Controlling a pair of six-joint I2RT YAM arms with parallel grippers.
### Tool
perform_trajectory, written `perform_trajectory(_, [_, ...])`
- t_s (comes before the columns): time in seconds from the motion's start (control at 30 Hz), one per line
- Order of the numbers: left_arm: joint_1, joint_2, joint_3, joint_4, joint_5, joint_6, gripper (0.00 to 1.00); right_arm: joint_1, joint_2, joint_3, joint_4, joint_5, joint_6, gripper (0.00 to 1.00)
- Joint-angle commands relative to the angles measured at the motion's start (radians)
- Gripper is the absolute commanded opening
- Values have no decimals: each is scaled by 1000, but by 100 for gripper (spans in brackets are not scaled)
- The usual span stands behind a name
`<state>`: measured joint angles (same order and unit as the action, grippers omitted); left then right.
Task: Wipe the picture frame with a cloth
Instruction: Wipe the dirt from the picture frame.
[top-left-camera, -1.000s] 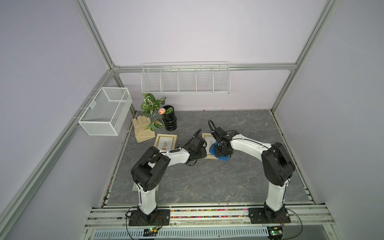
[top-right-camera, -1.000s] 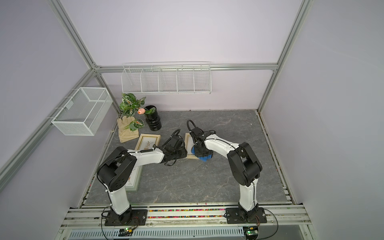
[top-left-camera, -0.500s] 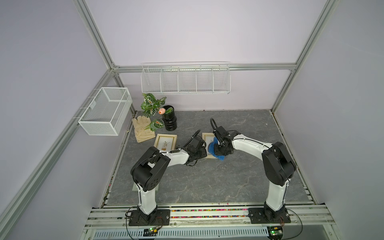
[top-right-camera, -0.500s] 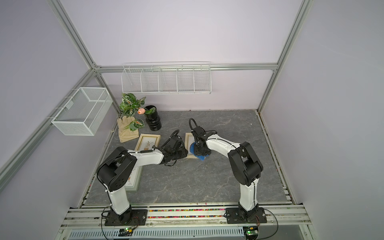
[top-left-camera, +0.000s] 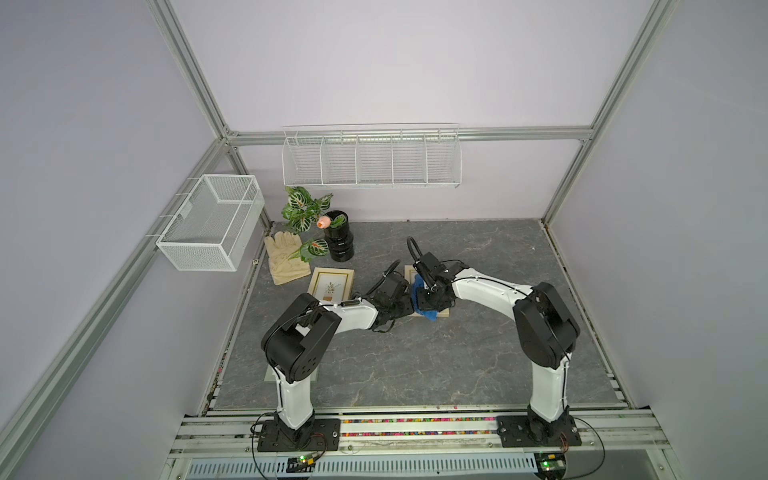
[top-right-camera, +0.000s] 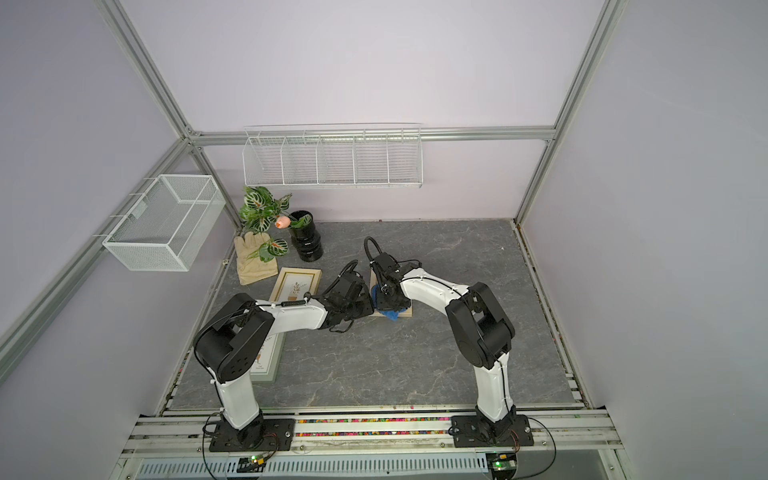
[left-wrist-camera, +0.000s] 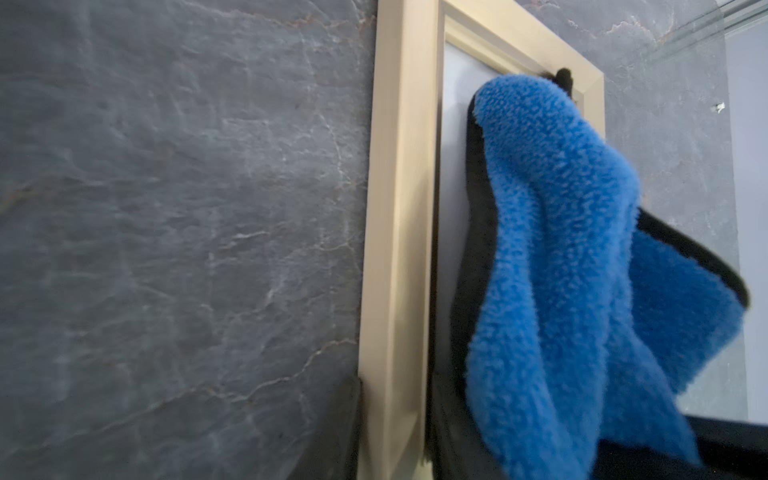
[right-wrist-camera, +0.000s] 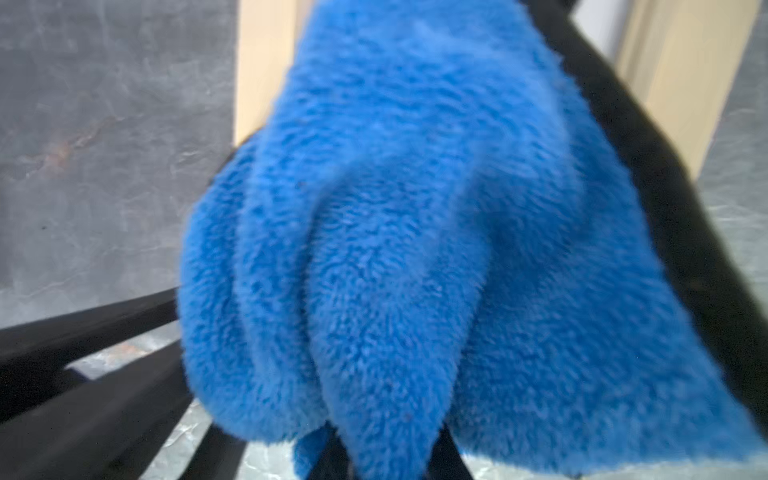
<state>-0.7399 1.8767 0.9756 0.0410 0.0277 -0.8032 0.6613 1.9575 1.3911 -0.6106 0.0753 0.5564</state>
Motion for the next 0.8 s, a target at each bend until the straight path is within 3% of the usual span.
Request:
perform_trajectory(0.0, [-6, 106, -87, -241, 41, -45, 29, -62, -24, -85, -82, 34, -13, 9])
perform_trajectory(0.37, [-6, 118, -82, -237, 44, -44, 29, 26, 40, -13, -65, -57, 33, 9])
perform_trajectory(0.6, [-6, 125, -76, -249, 38, -32, 29, -76, -53, -99, -103, 39, -27, 10])
perform_trajectory(0.77, [-6, 136, -72, -254, 41, -13, 29, -125, 1, -7, -123, 44, -65, 10])
